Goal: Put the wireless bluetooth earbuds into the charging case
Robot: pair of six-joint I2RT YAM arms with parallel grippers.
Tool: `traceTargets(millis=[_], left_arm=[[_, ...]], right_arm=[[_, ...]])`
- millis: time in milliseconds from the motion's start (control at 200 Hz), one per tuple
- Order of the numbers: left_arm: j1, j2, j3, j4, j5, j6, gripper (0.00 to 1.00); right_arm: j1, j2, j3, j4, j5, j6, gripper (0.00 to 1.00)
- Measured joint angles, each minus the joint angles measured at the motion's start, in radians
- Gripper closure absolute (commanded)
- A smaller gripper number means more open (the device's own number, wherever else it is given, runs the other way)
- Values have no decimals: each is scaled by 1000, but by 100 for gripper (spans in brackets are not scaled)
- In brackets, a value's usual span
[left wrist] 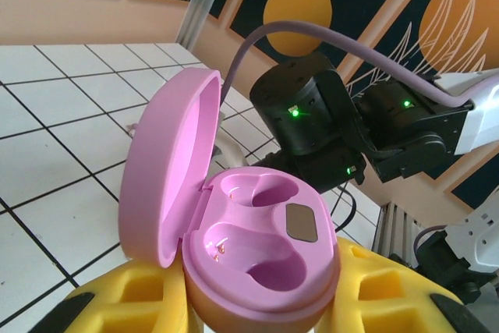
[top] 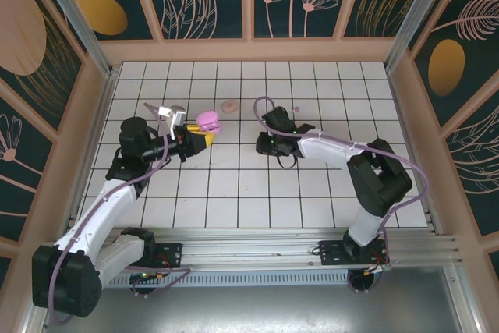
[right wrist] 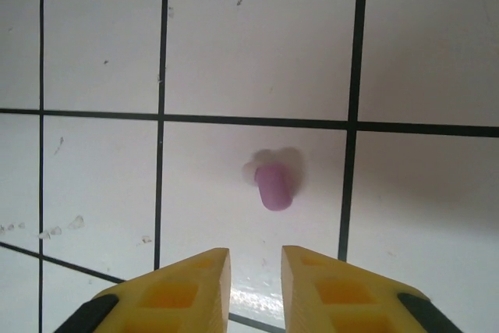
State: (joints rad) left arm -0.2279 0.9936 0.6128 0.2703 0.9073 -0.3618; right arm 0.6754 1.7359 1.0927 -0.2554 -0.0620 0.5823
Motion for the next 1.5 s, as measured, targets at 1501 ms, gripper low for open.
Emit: traceTargets(millis=[1501], left_arm=[[-10, 36, -2, 18, -16, 1, 87]], right_arm=[[135, 265, 247, -214, 119, -248, 100]])
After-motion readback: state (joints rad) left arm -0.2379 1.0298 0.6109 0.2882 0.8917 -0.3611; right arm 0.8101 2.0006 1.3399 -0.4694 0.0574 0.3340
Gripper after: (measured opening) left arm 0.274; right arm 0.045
